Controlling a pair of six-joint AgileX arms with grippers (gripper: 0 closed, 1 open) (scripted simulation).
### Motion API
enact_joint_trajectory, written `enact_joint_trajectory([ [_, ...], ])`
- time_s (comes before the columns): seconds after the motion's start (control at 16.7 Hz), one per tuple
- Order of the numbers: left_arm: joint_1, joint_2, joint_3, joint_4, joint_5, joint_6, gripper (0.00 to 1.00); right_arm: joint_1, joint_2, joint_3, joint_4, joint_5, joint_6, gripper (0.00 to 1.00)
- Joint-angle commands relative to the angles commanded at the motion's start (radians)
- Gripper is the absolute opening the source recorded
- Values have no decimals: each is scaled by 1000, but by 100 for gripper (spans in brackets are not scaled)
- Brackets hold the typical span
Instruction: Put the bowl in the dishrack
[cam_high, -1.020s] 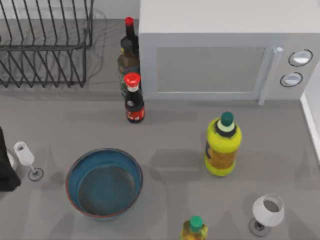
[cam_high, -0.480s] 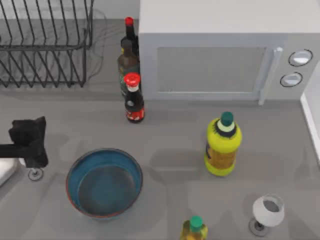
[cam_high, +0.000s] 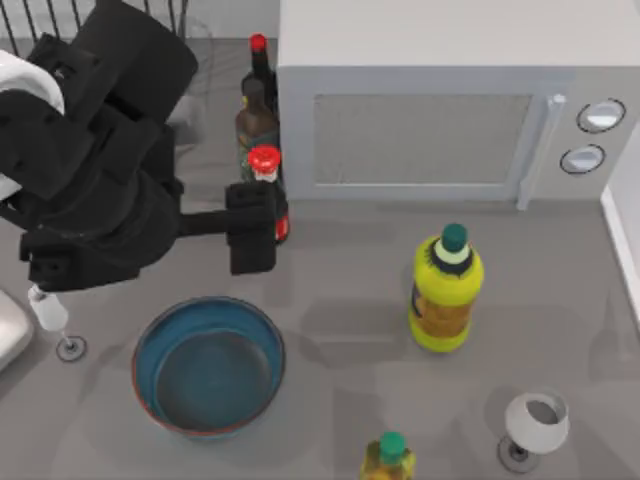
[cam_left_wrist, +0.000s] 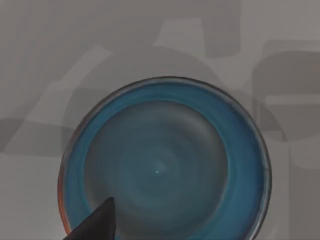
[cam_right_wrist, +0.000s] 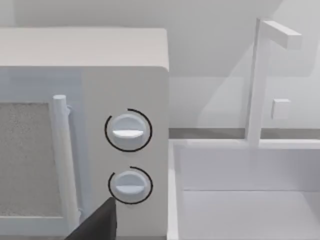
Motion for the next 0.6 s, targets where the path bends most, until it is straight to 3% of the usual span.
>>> enact_joint_trajectory([
  [0.3, -143, 359, 284, -228, 0, -138, 100, 0, 0, 0, 0, 0, 0, 100],
  [0.6, -188, 464, 369, -300, 0, -182, 100, 0, 0, 0, 0, 0, 0, 100],
])
